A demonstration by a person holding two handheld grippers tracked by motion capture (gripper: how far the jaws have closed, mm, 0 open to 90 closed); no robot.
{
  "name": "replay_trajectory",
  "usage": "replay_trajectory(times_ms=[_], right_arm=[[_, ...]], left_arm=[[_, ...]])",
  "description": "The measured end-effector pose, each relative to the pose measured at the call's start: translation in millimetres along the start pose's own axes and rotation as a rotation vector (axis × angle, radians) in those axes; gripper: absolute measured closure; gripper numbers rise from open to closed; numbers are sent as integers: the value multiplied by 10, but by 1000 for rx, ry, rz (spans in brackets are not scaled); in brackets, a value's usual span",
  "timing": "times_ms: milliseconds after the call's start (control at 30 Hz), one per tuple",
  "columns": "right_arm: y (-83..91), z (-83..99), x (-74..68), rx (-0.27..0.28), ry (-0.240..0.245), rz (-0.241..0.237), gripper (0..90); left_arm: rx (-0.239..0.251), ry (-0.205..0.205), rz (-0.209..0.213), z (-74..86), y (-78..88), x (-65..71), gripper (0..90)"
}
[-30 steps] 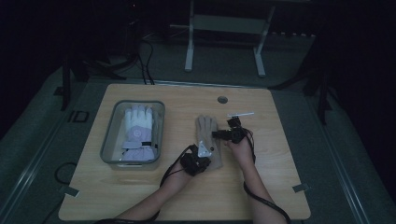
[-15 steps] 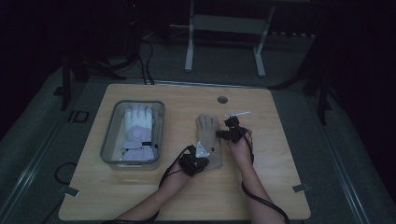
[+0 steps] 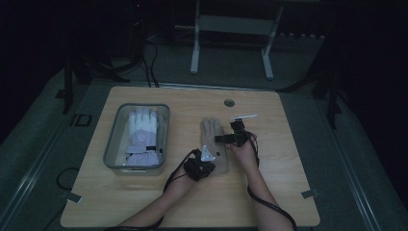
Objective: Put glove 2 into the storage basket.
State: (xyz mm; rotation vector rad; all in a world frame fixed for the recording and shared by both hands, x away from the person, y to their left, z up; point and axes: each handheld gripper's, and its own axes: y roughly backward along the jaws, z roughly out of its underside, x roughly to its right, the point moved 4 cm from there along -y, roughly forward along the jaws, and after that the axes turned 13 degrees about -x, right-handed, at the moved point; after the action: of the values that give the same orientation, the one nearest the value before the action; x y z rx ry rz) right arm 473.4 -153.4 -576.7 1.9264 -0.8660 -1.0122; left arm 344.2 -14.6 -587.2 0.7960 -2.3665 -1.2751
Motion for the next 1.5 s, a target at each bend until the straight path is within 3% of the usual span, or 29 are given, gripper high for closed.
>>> replay_trajectory(times_ms=[133,200,300,367,433,500,600,633,700,767,833,900,967,1033,1067,1333,1500], right_arm=[[2,21,-3,-37,27,-2,678],[4,41,-11,-41,38,-4,732],[9,55,-20,-35,45,13,746],[9,54,-30,-35,47,22,745],[9,53,-33,-35,48,26,745],[8,53,-32,-35,49,25,745],[9,48,-34,-39,49,26,745],[9,47,-35,-39,51,27,745],[9,45,-36,-42,50,26,745],[9,44,-36,-43,52,27,745],[10,44,-34,-45,53,25,746],[10,44,-35,-46,56,27,746],[9,43,-35,-46,56,26,747],[7,46,-35,-42,52,20,758],[7,48,-35,-38,51,19,767],[48,55,-81,-13,46,6,801],[102,34,-132,6,44,-27,805]], left_arm=[[12,5,3,26,8,0,881],[23,5,7,33,26,-1,846],[41,-5,-13,61,102,-7,527],[63,-45,-28,99,157,16,387],[78,-99,-35,135,194,57,384],[51,-137,-48,154,179,84,384],[14,-169,-48,157,119,100,380],[9,-183,-28,157,101,109,355],[-29,-193,-71,158,55,107,328],[-28,-170,-65,147,31,85,323],[-32,-141,-88,130,28,45,327],[-27,-128,-70,130,31,-2,391],[-24,-129,-59,130,36,-26,533],[-39,-136,-99,121,43,-35,725],[-47,-134,-98,114,45,-37,772],[-25,-71,-87,106,177,-32,822],[-10,-77,-99,92,333,-52,822]])
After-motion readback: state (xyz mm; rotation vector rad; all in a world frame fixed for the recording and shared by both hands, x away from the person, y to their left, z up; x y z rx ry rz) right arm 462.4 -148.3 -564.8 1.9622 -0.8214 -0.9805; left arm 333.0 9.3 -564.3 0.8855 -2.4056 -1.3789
